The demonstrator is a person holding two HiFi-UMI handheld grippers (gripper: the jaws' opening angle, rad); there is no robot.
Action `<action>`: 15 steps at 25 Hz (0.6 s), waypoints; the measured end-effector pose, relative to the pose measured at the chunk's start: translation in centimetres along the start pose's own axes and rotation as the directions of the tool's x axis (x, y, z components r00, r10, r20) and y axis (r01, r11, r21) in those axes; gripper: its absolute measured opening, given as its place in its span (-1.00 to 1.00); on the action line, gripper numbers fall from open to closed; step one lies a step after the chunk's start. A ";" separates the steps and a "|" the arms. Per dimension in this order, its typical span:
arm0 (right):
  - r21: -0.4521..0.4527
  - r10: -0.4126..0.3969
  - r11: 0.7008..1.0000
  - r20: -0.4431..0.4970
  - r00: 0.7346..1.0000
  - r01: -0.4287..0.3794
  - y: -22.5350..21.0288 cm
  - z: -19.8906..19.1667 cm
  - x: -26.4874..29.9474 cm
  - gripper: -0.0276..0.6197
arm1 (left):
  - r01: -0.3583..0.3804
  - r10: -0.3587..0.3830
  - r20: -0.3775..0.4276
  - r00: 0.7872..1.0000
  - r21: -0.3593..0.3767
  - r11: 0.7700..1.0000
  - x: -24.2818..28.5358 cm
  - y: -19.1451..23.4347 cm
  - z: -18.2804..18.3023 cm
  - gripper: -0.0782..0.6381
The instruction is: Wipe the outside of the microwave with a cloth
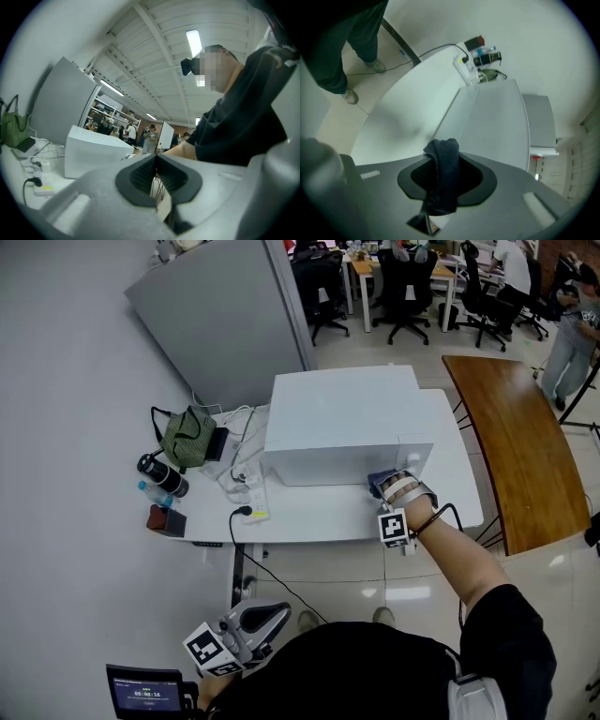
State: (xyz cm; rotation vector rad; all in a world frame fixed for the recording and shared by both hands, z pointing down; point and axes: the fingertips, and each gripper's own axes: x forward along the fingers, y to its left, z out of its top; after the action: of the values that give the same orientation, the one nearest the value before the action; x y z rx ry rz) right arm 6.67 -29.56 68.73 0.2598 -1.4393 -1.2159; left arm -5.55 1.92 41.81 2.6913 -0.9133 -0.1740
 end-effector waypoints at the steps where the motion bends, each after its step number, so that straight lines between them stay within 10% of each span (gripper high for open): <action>1: -0.019 0.000 1.000 0.041 0.999 0.001 -0.7 3.6 0.5 -0.62 | -0.011 0.011 0.007 1.000 -0.008 1.000 -1.6 0.8 0.0 -0.77; 8: -0.155 -0.045 0.985 0.152 0.987 0.069 -9.1 24.8 8.4 -0.62 | -0.141 0.143 0.015 0.990 -0.072 0.987 -16.4 7.4 -1.8 -0.77; 15: -0.314 -0.074 0.944 0.084 0.994 0.097 -11.0 24.9 11.8 -0.62 | -0.223 0.224 -0.005 0.975 -0.121 0.967 -21.9 10.1 -3.3 -0.77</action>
State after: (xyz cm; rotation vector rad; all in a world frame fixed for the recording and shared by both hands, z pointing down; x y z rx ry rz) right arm -22.74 -30.36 72.76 0.0574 -1.2784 -1.5203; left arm -27.99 8.42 48.54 2.4570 -1.1610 -0.1852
